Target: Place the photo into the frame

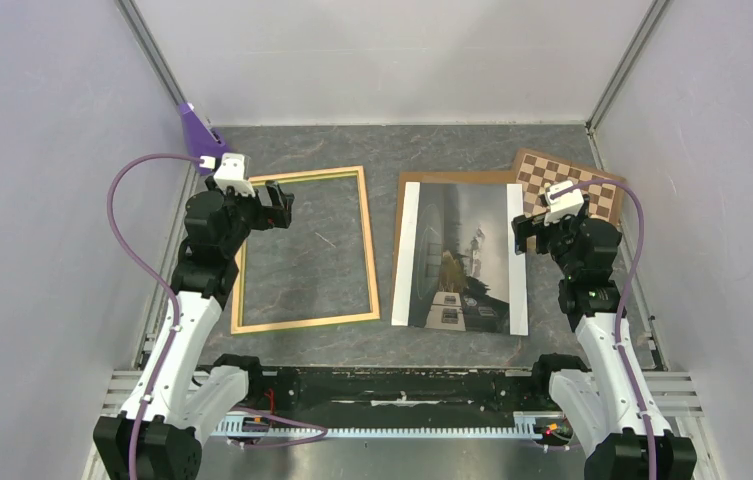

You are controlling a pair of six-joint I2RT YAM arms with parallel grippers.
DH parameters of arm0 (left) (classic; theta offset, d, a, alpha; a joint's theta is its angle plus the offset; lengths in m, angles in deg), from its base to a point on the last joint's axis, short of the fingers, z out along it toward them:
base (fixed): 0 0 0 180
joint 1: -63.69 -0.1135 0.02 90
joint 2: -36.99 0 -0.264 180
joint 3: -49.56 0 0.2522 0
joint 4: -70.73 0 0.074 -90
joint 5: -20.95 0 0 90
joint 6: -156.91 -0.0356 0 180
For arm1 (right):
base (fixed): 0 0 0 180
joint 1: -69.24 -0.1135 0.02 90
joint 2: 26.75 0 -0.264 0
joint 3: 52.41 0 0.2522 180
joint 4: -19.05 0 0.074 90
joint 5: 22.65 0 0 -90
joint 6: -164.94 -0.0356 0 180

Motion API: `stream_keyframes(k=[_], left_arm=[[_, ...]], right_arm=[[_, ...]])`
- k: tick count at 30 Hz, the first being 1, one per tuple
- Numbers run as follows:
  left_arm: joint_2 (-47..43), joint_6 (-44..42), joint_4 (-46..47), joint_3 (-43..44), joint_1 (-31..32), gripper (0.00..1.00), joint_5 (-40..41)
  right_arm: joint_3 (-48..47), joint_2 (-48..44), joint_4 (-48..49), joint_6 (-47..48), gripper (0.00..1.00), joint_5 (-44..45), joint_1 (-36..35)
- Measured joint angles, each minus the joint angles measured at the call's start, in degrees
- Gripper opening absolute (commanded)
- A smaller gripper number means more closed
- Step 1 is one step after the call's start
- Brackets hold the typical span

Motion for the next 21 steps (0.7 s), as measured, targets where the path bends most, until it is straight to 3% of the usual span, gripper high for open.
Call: stream_keyframes(k=[21], left_arm=[[-0.2,0.0,-0.6,0.0,0.0,1.0,-1.8]], right_arm=[[-0.1,-0.7,-0.9,0.2,0.98,-0.7,0.7]])
